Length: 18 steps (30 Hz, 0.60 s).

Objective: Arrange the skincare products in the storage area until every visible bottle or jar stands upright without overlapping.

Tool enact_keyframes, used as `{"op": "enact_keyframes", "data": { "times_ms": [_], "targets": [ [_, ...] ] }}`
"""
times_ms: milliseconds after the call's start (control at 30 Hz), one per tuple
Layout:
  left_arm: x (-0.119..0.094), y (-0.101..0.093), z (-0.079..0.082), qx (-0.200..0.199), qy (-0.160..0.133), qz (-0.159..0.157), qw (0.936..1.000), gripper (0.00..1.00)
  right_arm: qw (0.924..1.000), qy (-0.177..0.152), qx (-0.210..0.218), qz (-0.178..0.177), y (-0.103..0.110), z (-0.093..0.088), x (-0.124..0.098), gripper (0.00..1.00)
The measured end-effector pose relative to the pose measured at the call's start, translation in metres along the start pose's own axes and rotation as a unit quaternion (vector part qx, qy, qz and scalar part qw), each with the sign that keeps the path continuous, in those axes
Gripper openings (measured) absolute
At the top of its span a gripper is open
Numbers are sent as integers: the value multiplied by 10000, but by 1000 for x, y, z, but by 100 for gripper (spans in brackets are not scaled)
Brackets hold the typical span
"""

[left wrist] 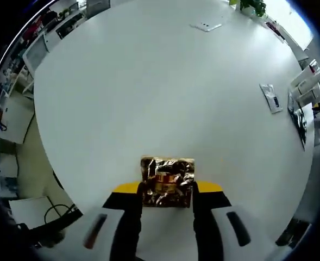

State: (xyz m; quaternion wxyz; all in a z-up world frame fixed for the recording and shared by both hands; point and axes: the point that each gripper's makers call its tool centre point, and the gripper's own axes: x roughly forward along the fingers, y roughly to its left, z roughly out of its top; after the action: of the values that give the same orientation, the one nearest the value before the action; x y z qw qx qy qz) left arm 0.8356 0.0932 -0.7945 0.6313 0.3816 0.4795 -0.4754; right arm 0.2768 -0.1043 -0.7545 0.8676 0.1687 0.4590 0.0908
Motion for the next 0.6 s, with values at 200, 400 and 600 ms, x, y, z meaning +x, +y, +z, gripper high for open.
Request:
{"op": "enact_keyframes", "data": {
  "times_ms": [200, 400, 600],
  "targets": [
    [-2, -4, -2, -84, 20, -16, 10000, 42, 10000, 4, -36, 21, 1, 0, 0, 81],
    [-8, -11, -5, -336, 74, -8, 9994, 42, 10000, -48, -32, 50, 2, 3, 0, 81],
    [-16, -24, -2, -813, -14, -24, 9967, 41, 9998, -115, -85, 100, 5, 5, 0, 81]
  ]
}}
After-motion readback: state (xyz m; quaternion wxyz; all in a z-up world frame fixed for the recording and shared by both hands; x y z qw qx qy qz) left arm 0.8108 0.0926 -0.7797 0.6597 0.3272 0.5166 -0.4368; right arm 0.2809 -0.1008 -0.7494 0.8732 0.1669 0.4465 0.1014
